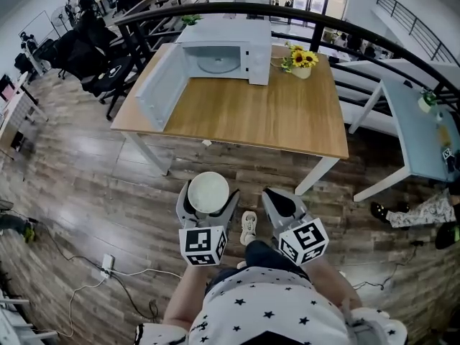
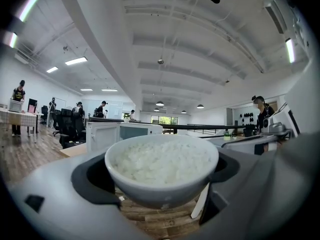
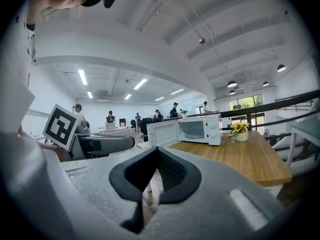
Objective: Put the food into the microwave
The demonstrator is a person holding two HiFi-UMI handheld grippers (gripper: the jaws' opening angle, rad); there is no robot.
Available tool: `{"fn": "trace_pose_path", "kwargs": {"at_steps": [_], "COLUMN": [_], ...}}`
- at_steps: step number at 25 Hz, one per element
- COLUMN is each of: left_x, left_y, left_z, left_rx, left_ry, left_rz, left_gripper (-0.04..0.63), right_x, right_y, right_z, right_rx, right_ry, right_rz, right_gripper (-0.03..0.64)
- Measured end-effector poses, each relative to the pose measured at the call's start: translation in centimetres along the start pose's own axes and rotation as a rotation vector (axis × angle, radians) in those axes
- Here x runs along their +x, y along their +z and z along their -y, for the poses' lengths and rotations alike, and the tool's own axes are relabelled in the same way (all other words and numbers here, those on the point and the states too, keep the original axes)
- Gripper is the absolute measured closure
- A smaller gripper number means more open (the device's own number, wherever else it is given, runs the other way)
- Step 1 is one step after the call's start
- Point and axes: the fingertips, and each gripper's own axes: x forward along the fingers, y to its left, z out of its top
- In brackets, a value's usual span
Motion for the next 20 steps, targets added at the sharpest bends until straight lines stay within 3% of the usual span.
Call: {"fn": "trace_pose_path", "kwargs": {"at_steps": [20], "left_x": [14.1], "left_y": [3.7], "left_z": [-5.9], "left_rx": [0.004], "left_ry": [0.009], "left_rz": [0.002], "left_gripper": [0.066], "right_x": [13.3], "right_y": [5.3], "right_z": [9.0], "right_rx": [-0.014], "right_ry": [0.008], "right_rz": [0.019], "right_gripper": [0.612]}}
